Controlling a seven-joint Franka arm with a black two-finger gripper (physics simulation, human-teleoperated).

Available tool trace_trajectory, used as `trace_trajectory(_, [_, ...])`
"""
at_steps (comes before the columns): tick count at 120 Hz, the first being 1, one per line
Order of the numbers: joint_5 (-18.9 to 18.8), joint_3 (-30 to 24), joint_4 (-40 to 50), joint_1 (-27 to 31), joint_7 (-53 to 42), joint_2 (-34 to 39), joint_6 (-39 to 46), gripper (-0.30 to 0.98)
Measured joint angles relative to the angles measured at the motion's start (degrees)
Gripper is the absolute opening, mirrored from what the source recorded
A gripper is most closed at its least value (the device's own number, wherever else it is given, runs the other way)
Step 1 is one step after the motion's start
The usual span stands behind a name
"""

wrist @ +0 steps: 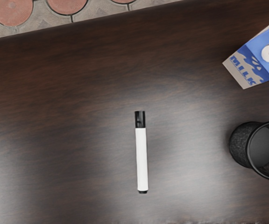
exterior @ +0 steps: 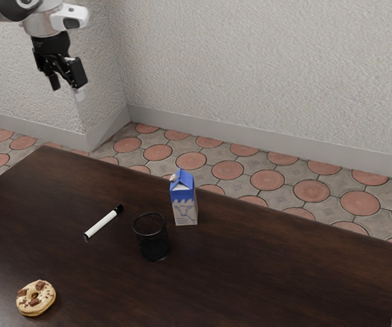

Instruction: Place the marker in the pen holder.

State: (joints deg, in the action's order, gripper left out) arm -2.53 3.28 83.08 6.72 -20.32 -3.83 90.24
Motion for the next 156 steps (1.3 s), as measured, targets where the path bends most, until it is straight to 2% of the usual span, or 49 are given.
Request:
trace_trajectory(34, [-0.72,-0.71,-1.23,0.04,-1.23,0.07,-0.02,0.69])
trace_trajectory(47, [-1.78,-1.19,-1.88,-4.85,1.18,-0.18,0.05,0.69])
trace_trajectory(56, [-2.34,-0.99,0.82,-8.63,3.2,-4.53,1.3,0.68])
trace_trajectory(64, [-2.53,-0.84,8.11,-4.43,4.72,-9.29,5.72,0.68])
trace_trajectory(73, [-1.45,-0.78,10.26,0.43,5.85,-16.81,11.14,0.68])
trace_trajectory(91, [0.54,-0.81,10.95,2.39,7.44,-21.27,17.89,0.69])
trace_trajectory(106, [0.34,-0.82,12.63,2.07,7.23,-22.48,21.37,0.69])
trace_trajectory(127, [-0.25,-0.82,23.73,1.32,6.35,-20.91,29.32,0.68])
trace_trajectory(156, [-0.11,-0.82,23.27,1.75,3.6,-22.85,37.15,0.56])
